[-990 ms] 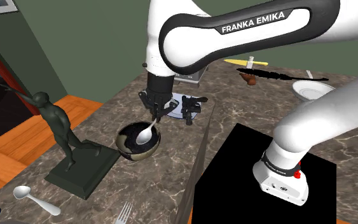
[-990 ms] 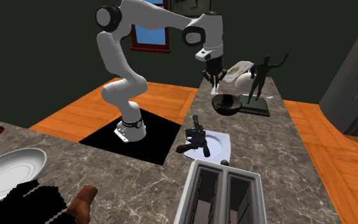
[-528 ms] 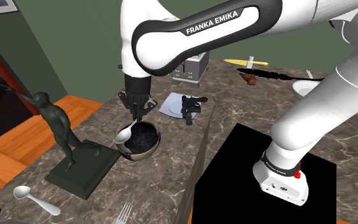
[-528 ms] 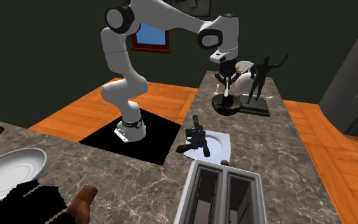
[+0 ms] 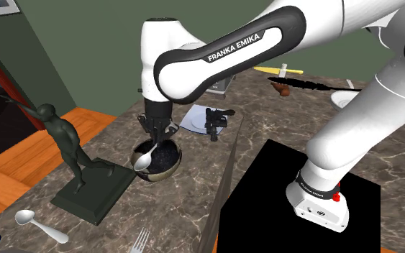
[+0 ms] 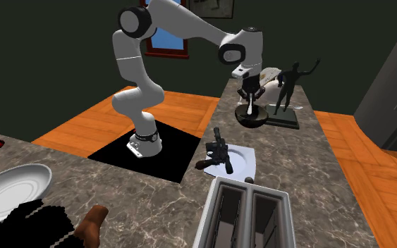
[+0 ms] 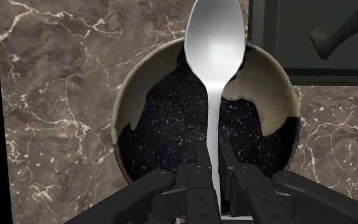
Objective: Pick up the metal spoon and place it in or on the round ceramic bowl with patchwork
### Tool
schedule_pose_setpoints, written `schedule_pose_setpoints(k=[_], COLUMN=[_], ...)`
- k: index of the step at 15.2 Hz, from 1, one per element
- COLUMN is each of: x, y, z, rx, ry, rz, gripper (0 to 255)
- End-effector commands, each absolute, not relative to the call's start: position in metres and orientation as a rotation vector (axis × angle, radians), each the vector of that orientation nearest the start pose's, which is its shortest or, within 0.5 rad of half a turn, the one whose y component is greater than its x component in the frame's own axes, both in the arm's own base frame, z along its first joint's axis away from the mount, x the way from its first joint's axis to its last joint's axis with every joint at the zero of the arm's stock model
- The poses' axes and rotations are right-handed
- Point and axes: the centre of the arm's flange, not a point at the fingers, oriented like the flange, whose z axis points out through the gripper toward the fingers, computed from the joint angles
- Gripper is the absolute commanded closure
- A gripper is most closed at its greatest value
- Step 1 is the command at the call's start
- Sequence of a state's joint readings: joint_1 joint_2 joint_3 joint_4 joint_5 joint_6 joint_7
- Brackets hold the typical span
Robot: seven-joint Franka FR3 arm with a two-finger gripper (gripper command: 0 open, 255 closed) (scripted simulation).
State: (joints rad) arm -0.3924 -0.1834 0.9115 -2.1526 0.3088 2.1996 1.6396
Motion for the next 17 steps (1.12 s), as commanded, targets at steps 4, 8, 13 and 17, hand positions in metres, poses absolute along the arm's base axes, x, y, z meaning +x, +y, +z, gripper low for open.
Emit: schedule_pose_setpoints(k=[4, 8, 13, 17], x=[0.45, 0.45, 0.45, 0.45], y=[0.286, 0.286, 0.286, 0.286], z=[0.437, 0.435, 0.435, 0.435], rx=[-2.356, -2.356, -2.356, -2.356], ry=[1.75, 1.75, 1.75, 1.75], rz=[0.036, 0.036, 0.036, 0.036], gripper=[255, 255, 0, 0])
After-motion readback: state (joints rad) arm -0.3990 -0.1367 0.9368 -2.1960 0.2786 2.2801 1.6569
